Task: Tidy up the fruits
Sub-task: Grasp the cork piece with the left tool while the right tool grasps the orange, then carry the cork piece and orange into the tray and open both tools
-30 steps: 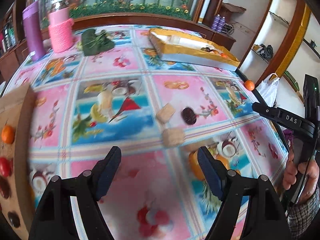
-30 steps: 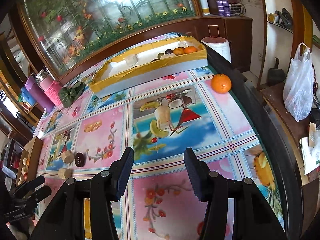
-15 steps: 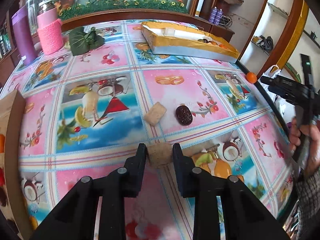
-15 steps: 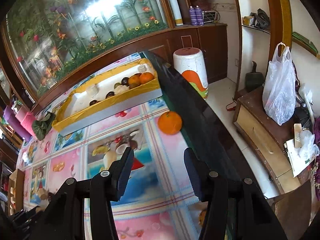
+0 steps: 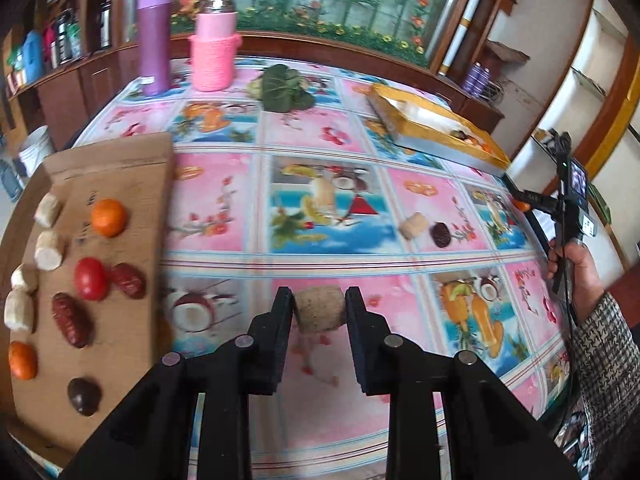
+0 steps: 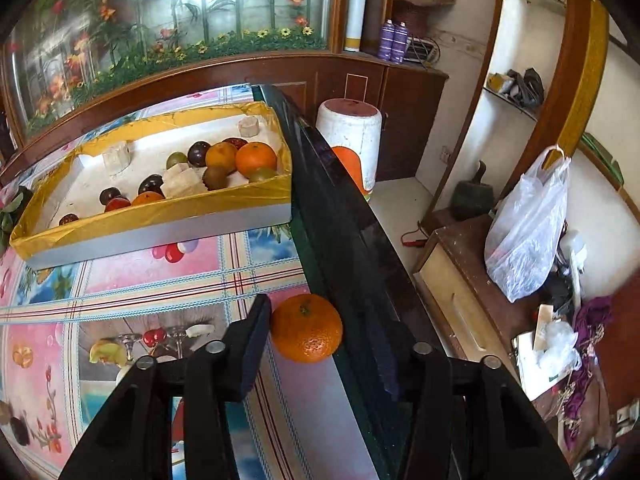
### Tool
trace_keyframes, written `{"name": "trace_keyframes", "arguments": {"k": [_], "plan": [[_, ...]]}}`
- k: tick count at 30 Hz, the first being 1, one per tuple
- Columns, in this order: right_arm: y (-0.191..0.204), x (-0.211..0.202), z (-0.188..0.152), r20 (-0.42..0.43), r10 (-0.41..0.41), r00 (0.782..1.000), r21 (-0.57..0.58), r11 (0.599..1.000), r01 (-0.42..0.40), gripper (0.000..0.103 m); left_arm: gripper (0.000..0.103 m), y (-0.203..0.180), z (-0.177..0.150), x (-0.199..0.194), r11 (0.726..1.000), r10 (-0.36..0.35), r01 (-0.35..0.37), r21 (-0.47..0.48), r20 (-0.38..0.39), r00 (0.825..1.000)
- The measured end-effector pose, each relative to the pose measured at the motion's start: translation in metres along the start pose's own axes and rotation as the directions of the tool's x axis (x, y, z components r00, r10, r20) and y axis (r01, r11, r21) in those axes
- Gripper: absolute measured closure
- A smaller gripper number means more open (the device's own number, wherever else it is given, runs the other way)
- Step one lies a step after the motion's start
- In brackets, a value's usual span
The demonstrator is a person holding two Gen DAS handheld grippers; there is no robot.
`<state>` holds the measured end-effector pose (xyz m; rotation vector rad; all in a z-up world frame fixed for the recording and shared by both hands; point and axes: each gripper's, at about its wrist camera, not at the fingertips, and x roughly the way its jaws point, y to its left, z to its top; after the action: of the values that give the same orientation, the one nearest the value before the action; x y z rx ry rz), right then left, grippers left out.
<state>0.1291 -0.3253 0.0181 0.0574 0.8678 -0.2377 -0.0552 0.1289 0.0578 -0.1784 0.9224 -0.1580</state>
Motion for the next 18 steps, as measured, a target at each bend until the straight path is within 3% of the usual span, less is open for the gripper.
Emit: {"name": "trace_keyframes", "arguments": {"k": [6, 12, 18], "plan": [[0.005, -0.01, -0.009, -0.001, 0.015, 1.0, -0.014, 1.0, -0.015, 0.069, 0.077, 0.024, -0.007, -0.008, 0.998, 0.003, -0.003, -0.067, 0.003, 1.0], [0.009, -0.044, -0.024, -0.009, 0.147, 0.989, 0.033, 0.989, -0.146, 0.069, 0.077, 0.038, -0.012, -0.023, 0.996, -0.005, 0.009, -0.093, 0.039, 0.999], [0.052, -0.098, -0.042, 0.019, 0.262, 0.965, -0.049, 0.964, -0.261, 0.069, 0.077, 0.064, -0.019, -0.047, 0.992, 0.04, -0.028, -0.122, 0.1, 0.994]]}}
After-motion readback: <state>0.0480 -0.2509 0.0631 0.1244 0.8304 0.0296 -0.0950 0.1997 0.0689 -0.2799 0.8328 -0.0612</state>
